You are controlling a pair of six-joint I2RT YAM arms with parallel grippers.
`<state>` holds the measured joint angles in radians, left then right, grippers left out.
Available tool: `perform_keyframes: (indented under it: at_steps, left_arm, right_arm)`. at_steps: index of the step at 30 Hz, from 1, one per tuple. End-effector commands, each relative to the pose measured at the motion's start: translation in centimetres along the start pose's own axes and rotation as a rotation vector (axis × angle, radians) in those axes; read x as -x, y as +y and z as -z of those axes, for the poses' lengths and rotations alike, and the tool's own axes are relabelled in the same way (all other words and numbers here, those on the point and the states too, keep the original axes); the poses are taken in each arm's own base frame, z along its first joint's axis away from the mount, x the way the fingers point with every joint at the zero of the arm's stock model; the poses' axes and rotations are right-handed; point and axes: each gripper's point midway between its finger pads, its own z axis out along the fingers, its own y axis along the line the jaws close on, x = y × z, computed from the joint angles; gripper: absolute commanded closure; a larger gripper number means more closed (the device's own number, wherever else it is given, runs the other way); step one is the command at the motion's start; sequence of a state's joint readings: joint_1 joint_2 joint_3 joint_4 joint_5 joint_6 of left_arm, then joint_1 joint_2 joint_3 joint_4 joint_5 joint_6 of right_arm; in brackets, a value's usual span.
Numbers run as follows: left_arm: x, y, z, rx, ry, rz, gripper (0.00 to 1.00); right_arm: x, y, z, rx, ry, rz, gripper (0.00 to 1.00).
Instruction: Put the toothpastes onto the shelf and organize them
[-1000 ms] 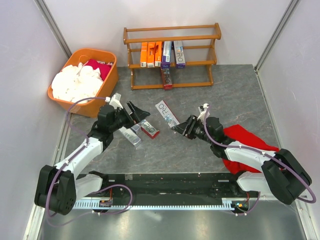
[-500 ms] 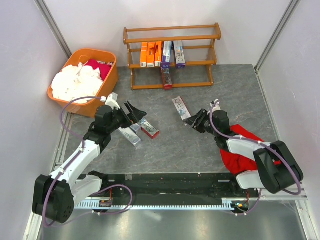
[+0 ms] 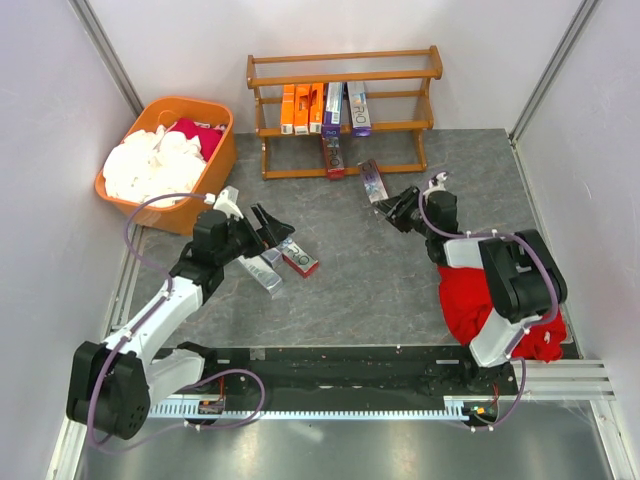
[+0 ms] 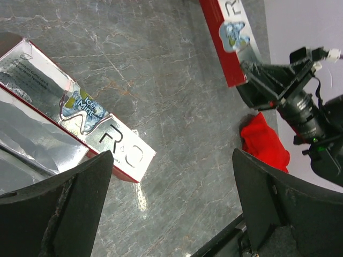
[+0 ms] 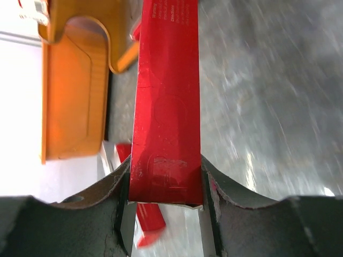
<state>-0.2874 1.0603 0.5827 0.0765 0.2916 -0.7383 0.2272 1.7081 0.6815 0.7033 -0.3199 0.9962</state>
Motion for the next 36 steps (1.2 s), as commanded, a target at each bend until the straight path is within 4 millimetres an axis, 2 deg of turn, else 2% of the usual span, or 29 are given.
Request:
perform_keyframes:
  at_steps: [1, 2, 3, 4, 8, 9, 10, 13, 14, 15, 16, 18, 19, 22, 27, 36]
  left_arm:
    - [1.5, -1.3, -0.3, -0.041, -0.020, -0.066, 0.00]
    - [1.4, -1.3, -0.4, -0.045, -0.015, -0.066, 0.00]
    - [1.3, -1.3, -0.4, -0.044, -0.012, -0.066, 0.00]
    - [1.3, -1.3, -0.4, -0.046, -0.010, -0.068, 0.00]
    - [1.3, -1.4, -0.5, -0.050, -0.007, -0.076, 0.00]
    - [1.3, -1.4, -0.4, -0.049, -0.009, -0.076, 0.00]
    - [1.3, -1.3, -0.4, -0.048, -0.008, -0.075, 0.00]
    - [1.3, -1.5, -0.4, -0.053, -0.008, -0.075, 0.00]
    - [1.2, -1.4, -0.5, -0.051, -0.006, -0.075, 0.00]
    - [1.3, -1.4, -0.5, -0.052, -0.005, -0.076, 0.00]
    - [1.3, -1.5, -0.5, -0.053, -0.004, -0.075, 0.00]
    - [1.3, -1.5, -0.5, -0.056, -0.003, -0.075, 0.00]
    - [1.2, -1.5, -0.5, -0.057, -0.002, -0.075, 0.00]
    - [1.2, -1.6, -0.6, -0.059, 0.001, -0.073, 0.00]
    - [1.2, -1.6, -0.8, -0.062, 0.009, -0.069, 0.00]
    - [0.9, -2.2, -1.0, -0.095, 0.034, -0.072, 0.00]
  right_arm:
    - [4.5, 4.1, -2.7, 0.131, -0.120, 0.046, 0.81]
    - [4.7, 4.1, -3.3, 0.128, -0.123, 0.048, 0.80]
    - [5.7, 4.9, -4.1, 0.145, -0.140, 0.055, 0.81]
    - [5.5, 3.8, -5.2, 0.126, -0.130, 0.039, 0.81]
    - [6.3, 3.0, -8.4, 0.132, -0.135, -0.004, 0.80]
    - [7.1, 3.8, -9.2, 0.164, -0.154, -0.009, 0.80]
    - [6.6, 2.4, -10.2, 0.147, -0.143, -0.050, 0.80]
    - [6.8, 1.2, -12.4, 0.160, -0.155, -0.095, 0.80]
    - [6.8, 1.0, -12.9, 0.168, -0.155, -0.129, 0.81]
    - [7.3, 1.7, -13.4, 0.198, -0.168, -0.132, 0.80]
    - [6.8, 0.5, -14.1, 0.181, -0.161, -0.153, 0.80]
    - [7.3, 0.5, -14.9, 0.189, -0.180, -0.178, 0.80]
    - [6.9, -0.2, -15.4, 0.179, -0.173, -0.188, 0.80]
    - [6.4, -0.6, -16.5, 0.185, -0.160, -0.216, 0.78]
    - [5.2, -0.1, -18.4, 0.189, -0.136, -0.227, 0.72]
    - [4.1, -0.1, -20.0, 0.171, -0.140, -0.273, 0.67]
